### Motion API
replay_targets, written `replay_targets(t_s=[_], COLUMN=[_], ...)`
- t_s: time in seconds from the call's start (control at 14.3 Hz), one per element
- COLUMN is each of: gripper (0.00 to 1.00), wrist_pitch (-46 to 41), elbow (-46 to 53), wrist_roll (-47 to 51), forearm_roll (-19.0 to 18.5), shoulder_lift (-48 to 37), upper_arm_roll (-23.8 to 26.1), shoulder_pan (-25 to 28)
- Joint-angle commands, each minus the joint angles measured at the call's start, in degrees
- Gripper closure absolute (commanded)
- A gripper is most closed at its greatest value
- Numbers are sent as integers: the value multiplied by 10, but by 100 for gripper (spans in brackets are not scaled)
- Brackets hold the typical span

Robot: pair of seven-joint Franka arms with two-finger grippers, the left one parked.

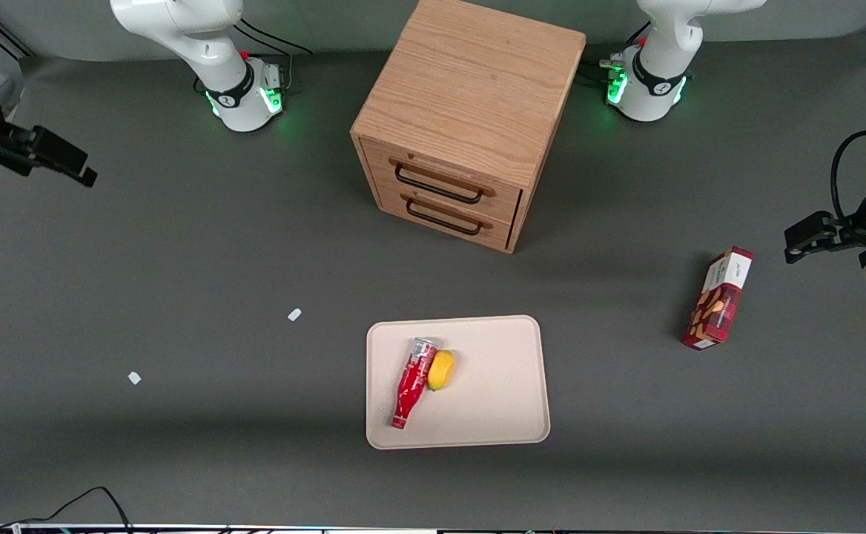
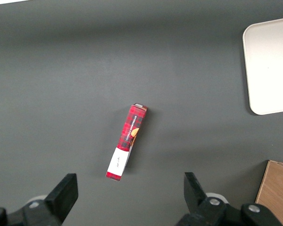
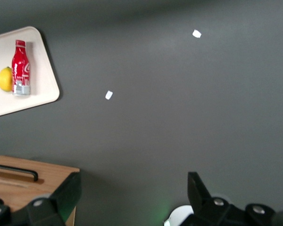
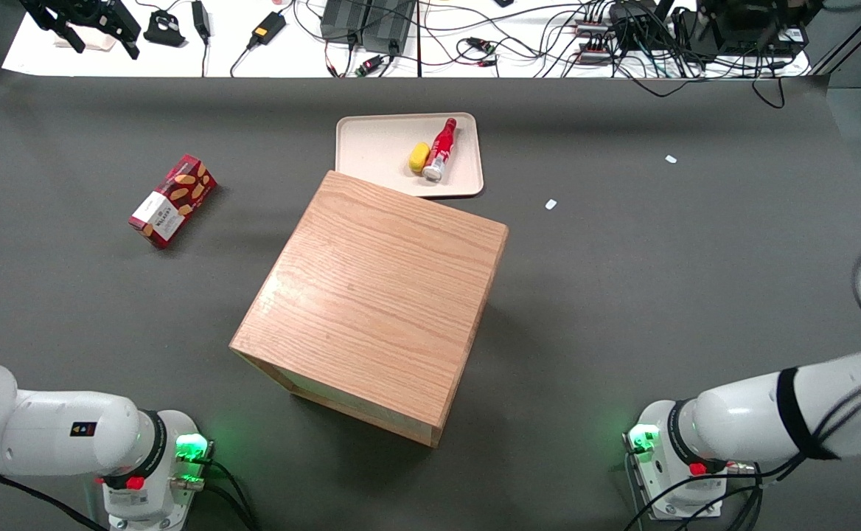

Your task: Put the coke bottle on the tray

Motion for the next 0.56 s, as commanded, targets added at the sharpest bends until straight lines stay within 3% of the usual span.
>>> replay_targets(t_s=[0.0,0.14,0.49], gripper=[0,0,0], wrist_pitch=[88,84,-22], elbow=[-203,-168,-15], wrist_roll=[-9,-1,-1], forearm_roll=[11,7,4], shoulder_lift=[-134,-110,-16], upper_arm_roll=[-4,-5,-11], shoulder_pan=[8,10,9])
